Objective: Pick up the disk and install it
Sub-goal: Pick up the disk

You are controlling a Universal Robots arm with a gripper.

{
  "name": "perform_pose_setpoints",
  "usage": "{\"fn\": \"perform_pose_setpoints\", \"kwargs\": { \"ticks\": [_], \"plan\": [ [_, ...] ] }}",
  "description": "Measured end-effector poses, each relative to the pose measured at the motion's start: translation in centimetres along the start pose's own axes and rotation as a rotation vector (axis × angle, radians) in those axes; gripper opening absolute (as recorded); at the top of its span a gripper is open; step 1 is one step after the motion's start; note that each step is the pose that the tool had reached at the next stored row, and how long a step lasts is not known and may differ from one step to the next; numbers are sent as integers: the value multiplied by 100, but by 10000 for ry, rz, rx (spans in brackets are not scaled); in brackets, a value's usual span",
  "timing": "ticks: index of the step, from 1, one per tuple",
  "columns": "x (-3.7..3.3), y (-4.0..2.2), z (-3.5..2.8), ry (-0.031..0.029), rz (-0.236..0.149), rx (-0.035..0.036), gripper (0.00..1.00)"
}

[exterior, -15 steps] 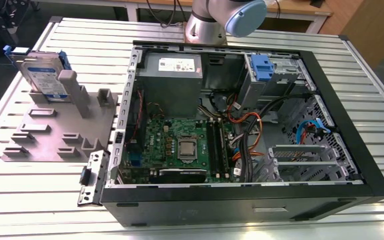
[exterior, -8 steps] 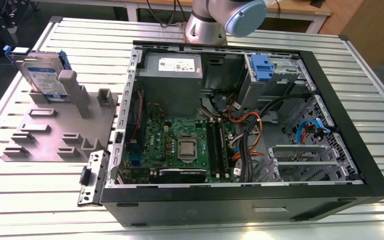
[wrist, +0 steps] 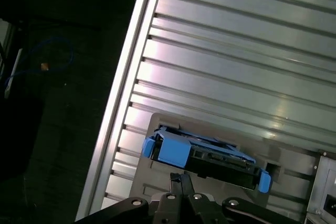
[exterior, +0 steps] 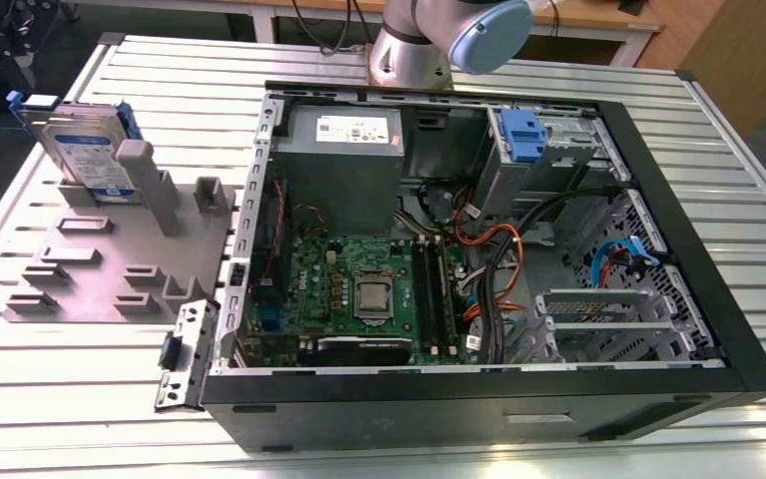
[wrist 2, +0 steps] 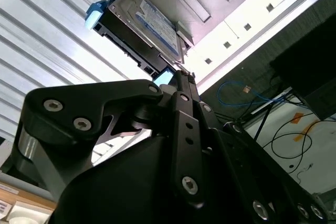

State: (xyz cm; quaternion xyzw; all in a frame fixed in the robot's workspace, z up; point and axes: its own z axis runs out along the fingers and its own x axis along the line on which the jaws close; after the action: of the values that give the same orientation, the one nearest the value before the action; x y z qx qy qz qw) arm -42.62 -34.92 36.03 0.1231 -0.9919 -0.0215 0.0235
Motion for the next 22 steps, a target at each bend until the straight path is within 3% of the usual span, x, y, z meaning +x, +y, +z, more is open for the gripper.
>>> {"fn": "perform_pose_setpoints", "kwargs": {
  "ticks": [22],
  "plan": [
    [0, 0, 0, 25, -507, 21, 11]
  ]
}}
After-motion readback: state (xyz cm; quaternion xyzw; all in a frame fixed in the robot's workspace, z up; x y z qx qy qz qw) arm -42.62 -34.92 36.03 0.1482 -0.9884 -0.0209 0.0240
